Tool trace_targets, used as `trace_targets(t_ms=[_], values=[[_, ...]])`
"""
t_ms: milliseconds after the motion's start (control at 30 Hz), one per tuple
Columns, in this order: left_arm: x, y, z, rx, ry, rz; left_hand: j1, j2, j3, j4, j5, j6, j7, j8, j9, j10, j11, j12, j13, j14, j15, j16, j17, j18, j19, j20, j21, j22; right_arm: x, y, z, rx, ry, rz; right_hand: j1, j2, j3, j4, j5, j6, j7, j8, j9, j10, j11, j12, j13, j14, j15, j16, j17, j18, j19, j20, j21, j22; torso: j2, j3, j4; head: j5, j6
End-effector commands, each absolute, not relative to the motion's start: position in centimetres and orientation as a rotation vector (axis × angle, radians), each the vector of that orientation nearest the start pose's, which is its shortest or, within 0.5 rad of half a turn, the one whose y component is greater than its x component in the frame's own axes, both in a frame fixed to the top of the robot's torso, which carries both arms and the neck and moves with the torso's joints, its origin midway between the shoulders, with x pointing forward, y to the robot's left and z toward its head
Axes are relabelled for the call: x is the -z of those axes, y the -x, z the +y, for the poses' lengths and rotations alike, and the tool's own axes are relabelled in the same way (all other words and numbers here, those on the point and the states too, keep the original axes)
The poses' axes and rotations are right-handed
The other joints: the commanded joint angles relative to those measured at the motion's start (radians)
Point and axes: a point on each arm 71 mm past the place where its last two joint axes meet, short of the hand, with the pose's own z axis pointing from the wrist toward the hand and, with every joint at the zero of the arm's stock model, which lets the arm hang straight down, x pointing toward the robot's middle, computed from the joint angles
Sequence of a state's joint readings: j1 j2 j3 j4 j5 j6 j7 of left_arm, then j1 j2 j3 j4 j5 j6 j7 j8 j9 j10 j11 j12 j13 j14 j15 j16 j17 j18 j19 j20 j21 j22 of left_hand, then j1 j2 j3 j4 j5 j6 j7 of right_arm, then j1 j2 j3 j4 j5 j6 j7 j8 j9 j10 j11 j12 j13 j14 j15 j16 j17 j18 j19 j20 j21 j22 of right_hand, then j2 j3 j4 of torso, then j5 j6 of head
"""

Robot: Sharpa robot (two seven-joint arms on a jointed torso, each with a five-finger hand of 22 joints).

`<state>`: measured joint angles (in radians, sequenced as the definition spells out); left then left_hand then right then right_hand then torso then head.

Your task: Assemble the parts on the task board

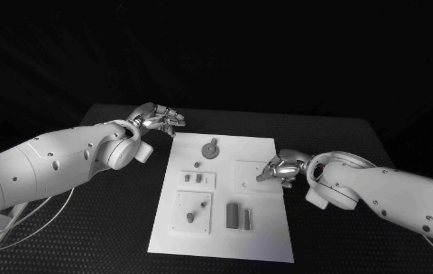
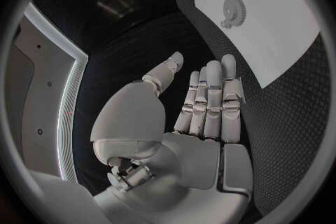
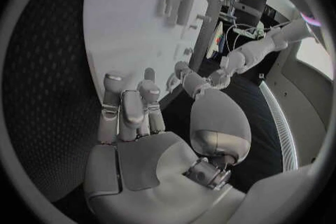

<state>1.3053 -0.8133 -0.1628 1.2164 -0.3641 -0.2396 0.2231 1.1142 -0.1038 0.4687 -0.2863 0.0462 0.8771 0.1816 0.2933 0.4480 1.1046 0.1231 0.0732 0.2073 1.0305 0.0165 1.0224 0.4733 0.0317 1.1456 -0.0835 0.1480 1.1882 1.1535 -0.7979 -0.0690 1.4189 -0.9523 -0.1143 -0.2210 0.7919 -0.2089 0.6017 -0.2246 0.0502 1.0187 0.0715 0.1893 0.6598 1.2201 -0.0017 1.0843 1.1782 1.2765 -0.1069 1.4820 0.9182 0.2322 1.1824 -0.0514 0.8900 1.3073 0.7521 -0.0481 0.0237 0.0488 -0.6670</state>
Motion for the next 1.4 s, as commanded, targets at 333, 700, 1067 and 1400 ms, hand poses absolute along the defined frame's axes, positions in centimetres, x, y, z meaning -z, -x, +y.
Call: trace_targets(t_ms=[333, 700, 1067, 1400], values=[[17.6, -57.3, 30.1, 1.239, 1.07, 1.469, -0.046, 0.014, 0.007, 0.002, 0.008, -0.005, -0.008, 0.009, -0.003, 0.044, 0.006, 0.018, 0.0, -0.145, 0.045, -0.195, -0.077, -0.012, -0.156, 0.043, -0.089, -0.058, 22.6, -57.1, -26.8, -1.079, -0.756, 1.62, 0.103, 0.131, -0.03, -0.066, -0.001, -0.091, 0.07, -0.012, 0.018, -0.224, 0.029, -0.25, -0.169, -0.295, 0.053, -0.23, -0.128, -0.028, -0.3, 0.09, -0.172, -0.016, -0.06, 0.0032, -0.0148, -0.022, 0.144], [17.4, -58.5, 30.0, 1.257, 1.102, 1.404, -0.086, 0.008, -0.014, -0.002, 0.004, -0.109, -0.039, -0.026, -0.007, -0.143, 0.017, -0.011, -0.079, -0.373, 0.165, -0.486, -0.192, -0.032, -0.489, 0.168, -0.088, -0.27, 22.3, -58.7, -27.0, -1.229, -0.865, 1.488, 0.097, 0.166, -0.022, -0.065, -0.004, -0.204, 0.115, -0.058, -0.016, -0.321, 0.161, -0.794, -0.682, -0.562, 0.28, -0.845, -0.457, -0.14, -0.715, 0.209, -0.51, -0.166, -0.076, 0.0131, -0.0216, -0.003, 0.202], [18.1, -58.0, 29.0, 1.223, 1.093, 1.423, -1.114, 0.104, -0.469, 0.286, -0.046, -0.877, -0.182, -0.293, -0.448, -1.105, -0.123, -0.073, -0.207, -1.031, -0.017, -1.022, -0.473, -0.032, -1.146, 0.084, -0.148, -1.188, 22.2, -58.4, -26.7, -1.181, -0.876, 1.485, -0.792, 0.209, -0.602, 0.225, -0.05, -1.019, -0.071, -0.189, -0.66, -1.22, 0.002, -1.084, -1.178, -1.277, 0.107, -1.482, -0.918, -0.232, -1.182, 0.051, -0.89, -1.307, -0.09, 0.018, -0.0201, -0.007, 0.185], [20.9, -54.1, 24.8, 1.239, 1.143, 1.341, -1.114, 0.104, -0.469, 0.286, -0.046, -0.877, -0.182, -0.293, -0.448, -1.105, -0.123, -0.073, -0.207, -1.031, -0.017, -1.022, -0.473, -0.032, -1.146, 0.084, -0.148, -1.188, 22.3, -55.6, -24.1, -1.24, -0.956, 1.365, -0.792, 0.209, -0.602, 0.225, -0.05, -1.019, -0.071, -0.189, -0.66, -1.22, 0.002, -1.084, -1.178, -1.277, 0.107, -1.482, -0.918, -0.232, -1.182, 0.051, -0.89, -1.307, -0.183, 0.0417, -0.0229, -0.04, 0.092]])
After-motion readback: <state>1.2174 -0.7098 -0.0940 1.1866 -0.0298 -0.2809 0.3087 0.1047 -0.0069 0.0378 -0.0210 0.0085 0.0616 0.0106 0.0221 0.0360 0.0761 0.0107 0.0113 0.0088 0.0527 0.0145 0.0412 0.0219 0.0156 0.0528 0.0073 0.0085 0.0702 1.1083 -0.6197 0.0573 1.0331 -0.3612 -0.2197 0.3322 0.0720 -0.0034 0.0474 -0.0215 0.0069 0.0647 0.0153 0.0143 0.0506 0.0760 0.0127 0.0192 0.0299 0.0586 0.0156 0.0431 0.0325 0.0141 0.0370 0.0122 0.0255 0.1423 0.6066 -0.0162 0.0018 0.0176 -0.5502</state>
